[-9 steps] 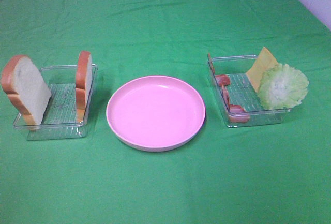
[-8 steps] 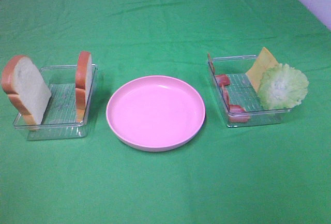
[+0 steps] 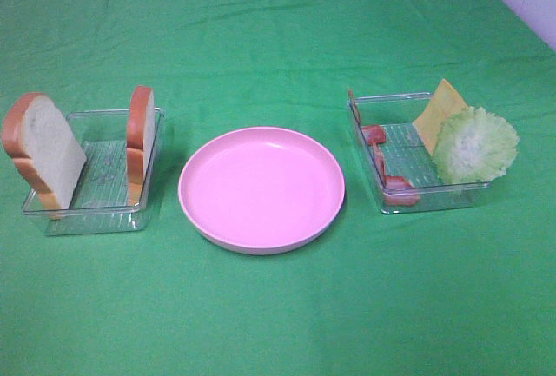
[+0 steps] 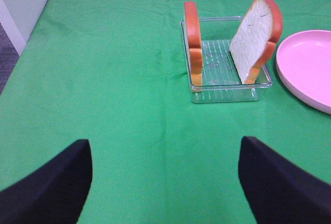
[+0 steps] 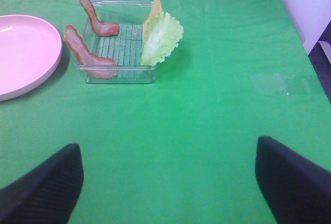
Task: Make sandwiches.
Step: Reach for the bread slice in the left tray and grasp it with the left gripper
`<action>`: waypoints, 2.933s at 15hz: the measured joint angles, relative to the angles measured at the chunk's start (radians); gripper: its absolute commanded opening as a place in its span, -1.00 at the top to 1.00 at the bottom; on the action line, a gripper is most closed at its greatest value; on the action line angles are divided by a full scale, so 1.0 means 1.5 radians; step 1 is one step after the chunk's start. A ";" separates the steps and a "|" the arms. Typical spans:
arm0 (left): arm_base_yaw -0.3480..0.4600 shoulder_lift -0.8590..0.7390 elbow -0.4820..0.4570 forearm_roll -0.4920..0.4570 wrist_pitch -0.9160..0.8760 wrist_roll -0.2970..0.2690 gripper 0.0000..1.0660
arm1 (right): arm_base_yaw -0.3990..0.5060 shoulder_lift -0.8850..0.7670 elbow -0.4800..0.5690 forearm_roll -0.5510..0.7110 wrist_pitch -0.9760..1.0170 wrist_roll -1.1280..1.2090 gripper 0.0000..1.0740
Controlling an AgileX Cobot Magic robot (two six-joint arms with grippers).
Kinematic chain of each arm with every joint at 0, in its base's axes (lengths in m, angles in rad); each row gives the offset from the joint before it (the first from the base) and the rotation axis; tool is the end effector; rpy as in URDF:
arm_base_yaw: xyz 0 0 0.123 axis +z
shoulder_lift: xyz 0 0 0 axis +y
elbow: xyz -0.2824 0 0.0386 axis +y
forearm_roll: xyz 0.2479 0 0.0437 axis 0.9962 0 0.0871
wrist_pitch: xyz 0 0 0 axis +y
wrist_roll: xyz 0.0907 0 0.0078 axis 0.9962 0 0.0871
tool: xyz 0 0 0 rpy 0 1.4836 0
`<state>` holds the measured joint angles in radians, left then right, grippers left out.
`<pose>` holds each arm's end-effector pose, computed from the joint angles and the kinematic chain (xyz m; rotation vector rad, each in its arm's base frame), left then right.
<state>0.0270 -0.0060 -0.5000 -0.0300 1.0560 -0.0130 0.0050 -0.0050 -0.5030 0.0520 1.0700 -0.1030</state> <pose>-0.0055 -0.0025 0.2776 -0.0393 2.0330 -0.0270 -0.0064 0.0041 0.2773 -0.1133 2.0414 0.0010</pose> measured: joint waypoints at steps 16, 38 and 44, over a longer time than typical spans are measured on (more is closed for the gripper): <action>0.000 0.000 0.000 0.000 0.000 0.000 -0.40 | 0.000 0.000 0.000 0.000 0.000 0.000 -0.58; 0.000 0.672 -0.333 -0.145 -0.064 0.027 -0.35 | 0.000 0.000 0.000 0.000 0.000 0.000 -0.58; -0.046 1.025 -0.566 -0.158 0.062 0.023 -0.35 | 0.000 0.000 0.000 0.000 0.000 0.000 -0.58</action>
<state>-0.0420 1.5320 -1.3490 -0.2670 1.1490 0.0210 0.0050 -0.0050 -0.5030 0.0520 1.0700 -0.1030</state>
